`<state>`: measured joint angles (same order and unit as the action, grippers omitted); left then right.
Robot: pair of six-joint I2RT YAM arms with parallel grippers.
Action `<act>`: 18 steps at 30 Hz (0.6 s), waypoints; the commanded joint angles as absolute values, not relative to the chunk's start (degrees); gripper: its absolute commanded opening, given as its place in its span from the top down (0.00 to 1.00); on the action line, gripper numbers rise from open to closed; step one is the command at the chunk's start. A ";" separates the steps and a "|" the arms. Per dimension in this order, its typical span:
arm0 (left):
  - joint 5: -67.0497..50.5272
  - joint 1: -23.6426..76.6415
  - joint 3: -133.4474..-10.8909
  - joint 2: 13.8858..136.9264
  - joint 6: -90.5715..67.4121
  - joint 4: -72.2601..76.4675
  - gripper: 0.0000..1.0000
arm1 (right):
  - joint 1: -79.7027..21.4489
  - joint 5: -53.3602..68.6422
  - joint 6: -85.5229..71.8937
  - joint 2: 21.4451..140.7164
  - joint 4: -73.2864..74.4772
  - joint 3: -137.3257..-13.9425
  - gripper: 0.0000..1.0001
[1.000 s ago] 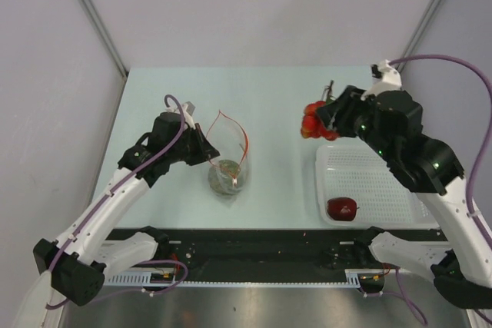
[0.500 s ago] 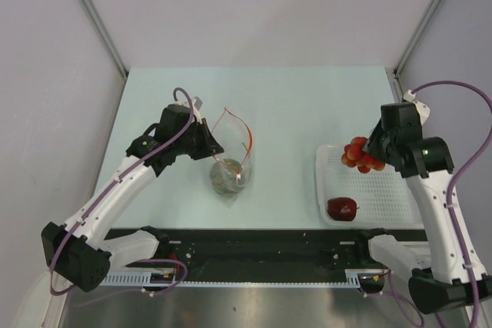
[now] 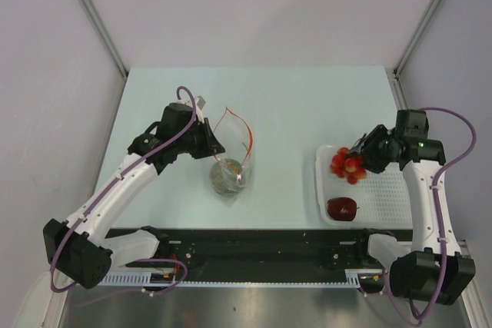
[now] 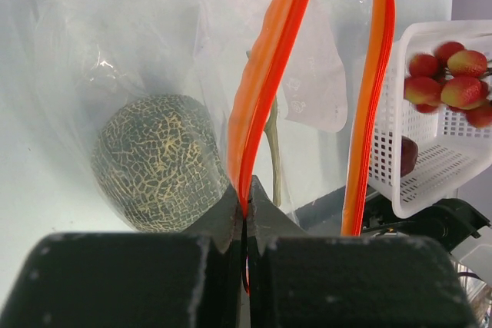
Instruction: Open the zip-top bag and remove the fake food
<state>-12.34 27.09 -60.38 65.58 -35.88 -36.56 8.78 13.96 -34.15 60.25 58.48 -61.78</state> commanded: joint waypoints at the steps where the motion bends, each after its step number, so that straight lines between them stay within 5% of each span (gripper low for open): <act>1: -13.53 27.07 -60.56 64.69 -34.28 -35.86 1.00 | 9.05 31.37 -44.19 56.26 51.77 -56.80 1.00; 18: -15.03 26.98 -63.63 68.38 -32.43 -35.59 1.00 | 20.38 27.78 -30.77 69.51 46.49 -43.68 1.00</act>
